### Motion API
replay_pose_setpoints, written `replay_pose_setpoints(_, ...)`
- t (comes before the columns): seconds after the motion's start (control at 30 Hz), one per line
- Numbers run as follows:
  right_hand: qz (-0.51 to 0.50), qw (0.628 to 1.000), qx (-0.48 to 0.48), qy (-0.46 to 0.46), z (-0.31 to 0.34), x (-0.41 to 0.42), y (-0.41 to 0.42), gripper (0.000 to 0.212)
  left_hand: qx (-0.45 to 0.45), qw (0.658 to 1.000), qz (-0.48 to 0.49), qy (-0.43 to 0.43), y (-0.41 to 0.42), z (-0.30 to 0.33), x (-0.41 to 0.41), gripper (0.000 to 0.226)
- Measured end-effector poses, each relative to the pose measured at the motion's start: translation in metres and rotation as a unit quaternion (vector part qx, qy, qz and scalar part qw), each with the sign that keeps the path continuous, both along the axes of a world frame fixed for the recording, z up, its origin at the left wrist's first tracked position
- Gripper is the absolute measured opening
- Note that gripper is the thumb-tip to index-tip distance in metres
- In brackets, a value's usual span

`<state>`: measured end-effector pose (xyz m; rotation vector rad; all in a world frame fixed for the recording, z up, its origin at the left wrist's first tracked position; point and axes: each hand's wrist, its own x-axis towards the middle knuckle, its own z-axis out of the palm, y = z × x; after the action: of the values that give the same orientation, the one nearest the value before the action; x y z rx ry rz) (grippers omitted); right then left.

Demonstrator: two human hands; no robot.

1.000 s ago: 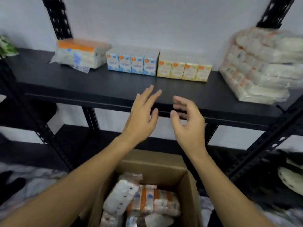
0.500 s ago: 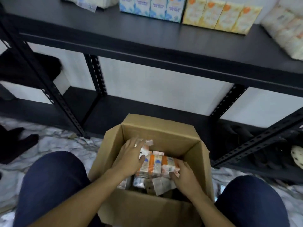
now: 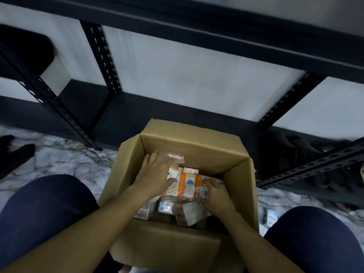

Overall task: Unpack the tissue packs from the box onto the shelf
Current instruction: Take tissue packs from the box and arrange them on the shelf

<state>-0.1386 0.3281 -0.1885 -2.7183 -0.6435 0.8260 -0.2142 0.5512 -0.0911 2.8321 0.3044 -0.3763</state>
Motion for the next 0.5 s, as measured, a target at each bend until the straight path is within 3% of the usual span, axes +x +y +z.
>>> replay_pose_setpoints(0.27,0.065,0.996,-0.058,-0.017,-0.025,0.019,0.012,0.089,0.007,0.999,-0.015,0.032,0.006,-0.016,0.010,0.065)
replay_pose_setpoints(0.5,0.090,0.994,-0.057,0.040,-0.035,0.029,0.017,0.095,-0.007,0.998,0.014,0.055,0.007,-0.027,0.017,0.074)
